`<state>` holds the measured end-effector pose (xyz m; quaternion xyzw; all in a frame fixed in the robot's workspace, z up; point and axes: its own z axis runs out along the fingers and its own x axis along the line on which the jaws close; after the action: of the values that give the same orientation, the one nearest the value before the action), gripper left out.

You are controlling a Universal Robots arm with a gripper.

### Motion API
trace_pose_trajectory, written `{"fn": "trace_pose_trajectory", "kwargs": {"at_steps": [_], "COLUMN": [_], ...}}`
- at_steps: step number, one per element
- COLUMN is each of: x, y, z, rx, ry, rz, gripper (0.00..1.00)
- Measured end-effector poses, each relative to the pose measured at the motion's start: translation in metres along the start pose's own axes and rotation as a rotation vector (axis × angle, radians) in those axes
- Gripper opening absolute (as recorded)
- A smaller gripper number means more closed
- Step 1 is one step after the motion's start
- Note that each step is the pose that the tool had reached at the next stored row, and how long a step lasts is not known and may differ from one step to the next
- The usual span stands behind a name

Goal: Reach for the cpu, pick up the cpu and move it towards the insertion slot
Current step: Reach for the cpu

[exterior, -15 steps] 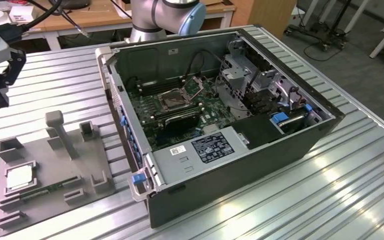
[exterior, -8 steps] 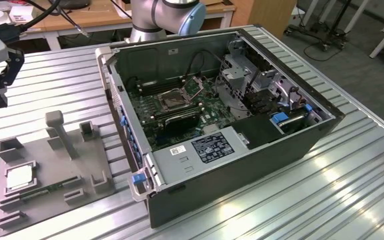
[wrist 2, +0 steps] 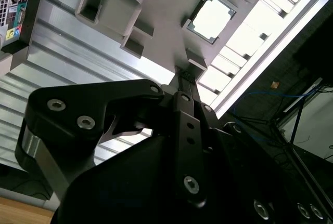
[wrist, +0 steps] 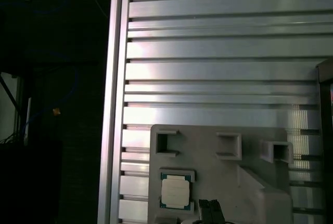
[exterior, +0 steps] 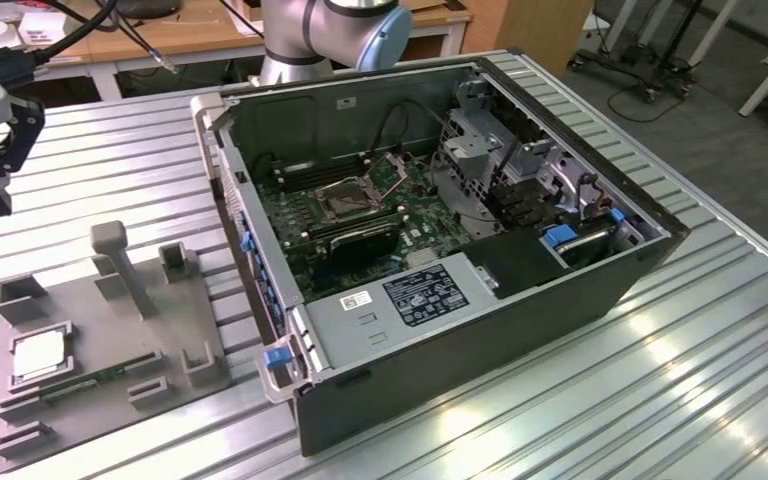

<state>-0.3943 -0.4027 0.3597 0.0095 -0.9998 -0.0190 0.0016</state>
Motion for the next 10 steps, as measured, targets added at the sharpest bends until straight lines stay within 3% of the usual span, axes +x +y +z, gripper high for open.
{"fn": "trace_pose_trajectory", "kwargs": {"at_steps": [10], "x": [0.0030], "y": [-0.0010], "z": [0.0005], "rx": [0.0000], "ry": [-0.0007], "rz": [0.000], "gripper": [0.10]}}
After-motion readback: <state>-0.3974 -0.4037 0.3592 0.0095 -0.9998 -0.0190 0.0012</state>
